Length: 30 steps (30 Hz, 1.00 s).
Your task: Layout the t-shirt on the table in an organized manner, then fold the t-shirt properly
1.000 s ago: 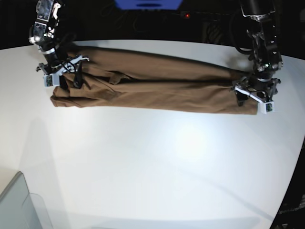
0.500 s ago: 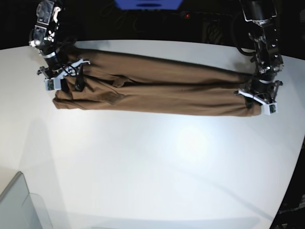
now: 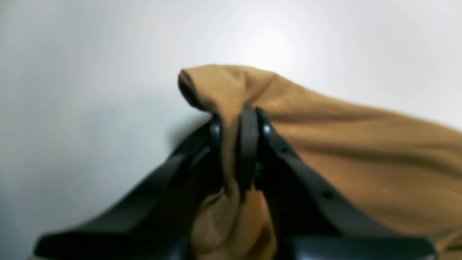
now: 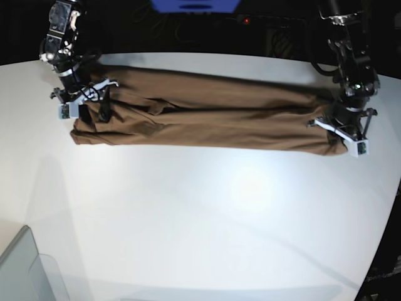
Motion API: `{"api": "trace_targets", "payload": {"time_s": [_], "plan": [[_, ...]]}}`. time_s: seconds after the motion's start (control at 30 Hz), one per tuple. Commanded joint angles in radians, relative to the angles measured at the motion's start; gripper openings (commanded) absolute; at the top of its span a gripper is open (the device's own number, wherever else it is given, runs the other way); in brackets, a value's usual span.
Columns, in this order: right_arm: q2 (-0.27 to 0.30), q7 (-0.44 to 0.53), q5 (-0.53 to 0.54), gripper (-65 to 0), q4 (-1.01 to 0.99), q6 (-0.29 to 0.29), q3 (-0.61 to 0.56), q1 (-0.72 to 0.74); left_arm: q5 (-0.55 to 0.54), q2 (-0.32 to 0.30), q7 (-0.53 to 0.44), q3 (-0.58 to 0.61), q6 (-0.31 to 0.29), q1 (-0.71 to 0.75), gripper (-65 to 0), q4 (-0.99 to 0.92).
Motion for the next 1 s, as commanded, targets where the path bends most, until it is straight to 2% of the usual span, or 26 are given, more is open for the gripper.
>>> {"api": "trace_targets", "payload": {"time_s": [0.0,0.17,0.23,0.37,0.5,0.63,0.73,0.87,0.97], "plan": [[0.005,-0.060,-0.030,-30.3,-0.015,0.002,0.000,0.003,-0.006,-0.010,-0.013,0.008,-0.004,-0.019,-65.0,0.080],[0.005,-0.059,-0.030,-30.3,-0.021,0.002,0.000,0.002,-0.005,0.093,0.071,0.042,-0.004,0.015,-65.0,0.310],[0.003,-0.059,-0.030,-30.3,-0.020,0.002,0.000,0.002,0.006,0.138,0.094,0.102,0.000,0.025,-65.0,0.340],[0.000,-0.059,-0.030,-30.3,-0.015,0.002,-0.037,0.002,0.064,0.182,0.093,0.252,0.008,0.031,-65.0,0.325],[-0.001,-0.059,-0.030,-30.3,-0.015,0.002,-0.043,0.002,0.205,0.256,0.091,0.384,0.010,0.027,-65.0,0.267],[-0.003,-0.059,-0.030,-30.3,-0.015,0.002,-0.043,0.002,0.409,0.326,0.088,0.504,0.010,0.022,-65.0,0.185],[-0.003,-0.059,-0.030,-30.3,-0.015,0.002,-0.058,0.002,0.508,0.329,0.053,0.564,0.010,-0.008,-65.0,0.109],[-0.003,-0.059,-0.030,-30.3,-0.015,0.002,-0.063,0.000,0.547,0.329,0.010,0.630,0.019,-0.039,-65.0,0.021],[-0.003,-0.059,-0.030,-30.3,-0.015,0.002,-0.063,0.000,0.543,0.329,0.001,0.699,0.135,-0.061,-65.0,-0.011]]}}
